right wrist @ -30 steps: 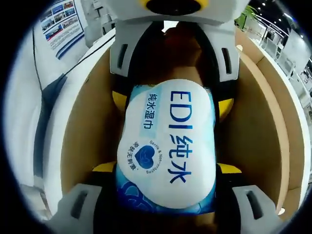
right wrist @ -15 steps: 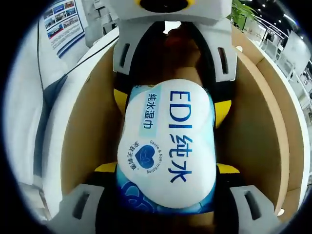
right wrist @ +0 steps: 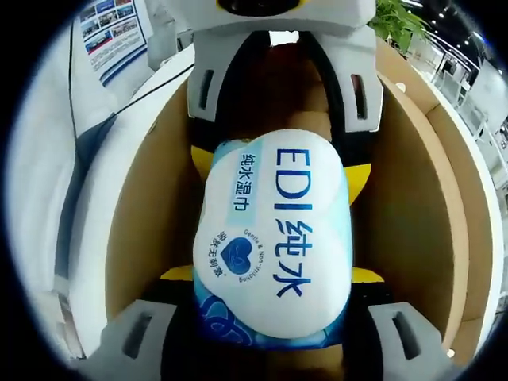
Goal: Operate the shoe box by opening the lid, removing the specified soft item, and placing it in the target area until the item is outside and the box remains undamaged.
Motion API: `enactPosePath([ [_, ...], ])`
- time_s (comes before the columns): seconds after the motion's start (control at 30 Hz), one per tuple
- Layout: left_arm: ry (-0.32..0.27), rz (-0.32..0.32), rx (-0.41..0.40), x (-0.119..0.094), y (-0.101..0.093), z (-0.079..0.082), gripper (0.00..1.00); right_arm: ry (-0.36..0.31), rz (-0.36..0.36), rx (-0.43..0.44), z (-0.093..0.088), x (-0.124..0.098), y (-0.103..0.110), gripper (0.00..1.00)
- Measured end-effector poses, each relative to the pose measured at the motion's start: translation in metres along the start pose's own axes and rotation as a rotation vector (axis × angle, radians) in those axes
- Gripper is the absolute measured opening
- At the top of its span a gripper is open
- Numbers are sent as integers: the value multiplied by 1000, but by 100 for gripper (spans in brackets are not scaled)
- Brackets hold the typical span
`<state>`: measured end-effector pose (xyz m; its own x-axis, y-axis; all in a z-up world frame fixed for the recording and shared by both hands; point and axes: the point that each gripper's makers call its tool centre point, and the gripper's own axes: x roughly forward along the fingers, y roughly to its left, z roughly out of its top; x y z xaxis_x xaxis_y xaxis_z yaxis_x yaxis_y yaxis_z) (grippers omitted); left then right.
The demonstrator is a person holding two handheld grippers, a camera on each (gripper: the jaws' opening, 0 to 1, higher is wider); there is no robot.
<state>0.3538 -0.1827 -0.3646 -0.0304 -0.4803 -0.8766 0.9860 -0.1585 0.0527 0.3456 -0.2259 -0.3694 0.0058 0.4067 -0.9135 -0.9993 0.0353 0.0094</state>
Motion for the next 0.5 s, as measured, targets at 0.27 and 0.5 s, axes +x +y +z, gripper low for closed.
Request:
enactPosePath([
  [0.27, 11, 19, 24, -7, 2, 4, 69, 0, -15, 7, 3, -8, -1, 67],
  [0.5, 21, 53, 43, -22, 6, 10, 69, -3, -35, -3, 9, -19, -4, 65],
])
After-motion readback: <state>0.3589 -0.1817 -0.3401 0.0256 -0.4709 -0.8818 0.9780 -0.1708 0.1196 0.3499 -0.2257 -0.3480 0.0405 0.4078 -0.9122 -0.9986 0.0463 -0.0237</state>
